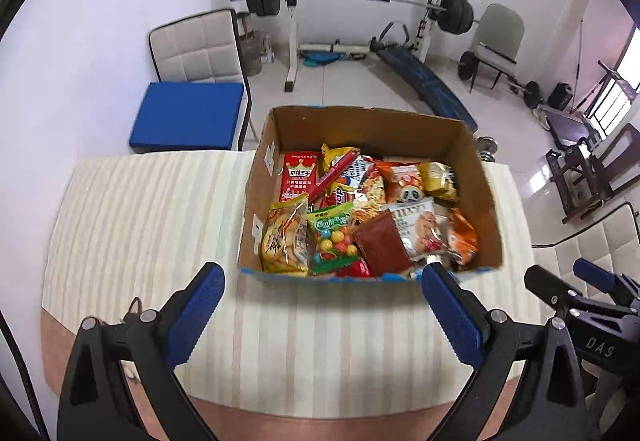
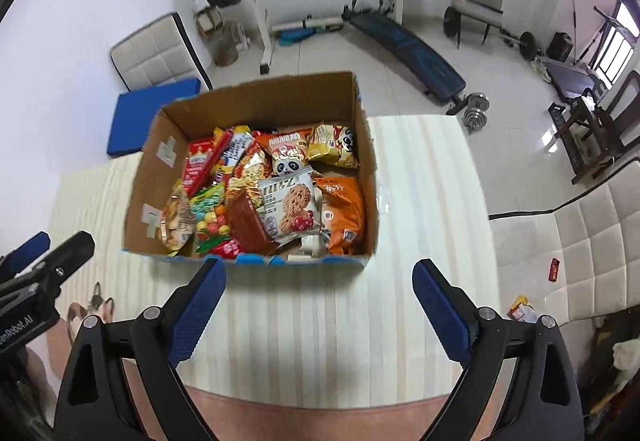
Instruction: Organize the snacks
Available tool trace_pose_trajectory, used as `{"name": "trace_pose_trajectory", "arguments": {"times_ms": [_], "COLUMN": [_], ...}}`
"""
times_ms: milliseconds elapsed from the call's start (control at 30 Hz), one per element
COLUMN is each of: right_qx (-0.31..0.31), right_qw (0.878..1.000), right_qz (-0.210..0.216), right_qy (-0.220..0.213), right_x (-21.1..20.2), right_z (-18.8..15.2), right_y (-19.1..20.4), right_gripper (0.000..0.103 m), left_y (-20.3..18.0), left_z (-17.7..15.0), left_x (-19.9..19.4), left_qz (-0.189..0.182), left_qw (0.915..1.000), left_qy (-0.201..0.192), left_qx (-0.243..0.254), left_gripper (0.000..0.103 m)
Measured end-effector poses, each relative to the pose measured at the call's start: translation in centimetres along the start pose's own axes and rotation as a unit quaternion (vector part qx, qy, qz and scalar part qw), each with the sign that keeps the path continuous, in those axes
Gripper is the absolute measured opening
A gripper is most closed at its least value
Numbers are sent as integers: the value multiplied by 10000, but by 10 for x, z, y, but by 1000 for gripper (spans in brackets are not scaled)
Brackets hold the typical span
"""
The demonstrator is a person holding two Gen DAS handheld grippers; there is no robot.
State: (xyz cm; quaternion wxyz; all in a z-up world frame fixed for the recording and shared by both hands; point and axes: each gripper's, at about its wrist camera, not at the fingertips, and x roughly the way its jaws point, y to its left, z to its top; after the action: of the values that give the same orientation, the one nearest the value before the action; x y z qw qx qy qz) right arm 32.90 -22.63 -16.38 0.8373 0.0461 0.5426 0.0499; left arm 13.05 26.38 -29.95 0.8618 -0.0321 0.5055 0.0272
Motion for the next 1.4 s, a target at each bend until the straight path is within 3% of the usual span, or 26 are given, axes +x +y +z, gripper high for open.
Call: {"name": "trace_pose_trajectory", "arguments": {"times_ms": [467, 767, 1000, 1400], "right_qx": [201, -47, -156, -148], "right_qw": [9981, 9973, 9964, 9938], "right_qz": [264, 259, 217, -25], "right_qy": [-528, -688, -801, -1101], "right_x": [-132, -189, -197, -176], "right_z": [-78, -116, -117, -90], "right_y": [-5, 5, 11, 19], "right_gripper": [97, 98, 101, 102], "left_y": [1, 11, 14, 10], "left_z": [-55, -75, -78, -65], "left_x": [-108, -146, -153, -140], "left_qz": [-1, -31, -74, 93], "left_qw": [9993, 9991, 9988, 9969], "left_qy": [-355, -413, -468, -773], "left_qx": [105, 4, -112, 52], "left_gripper": [101, 101, 101, 103]}}
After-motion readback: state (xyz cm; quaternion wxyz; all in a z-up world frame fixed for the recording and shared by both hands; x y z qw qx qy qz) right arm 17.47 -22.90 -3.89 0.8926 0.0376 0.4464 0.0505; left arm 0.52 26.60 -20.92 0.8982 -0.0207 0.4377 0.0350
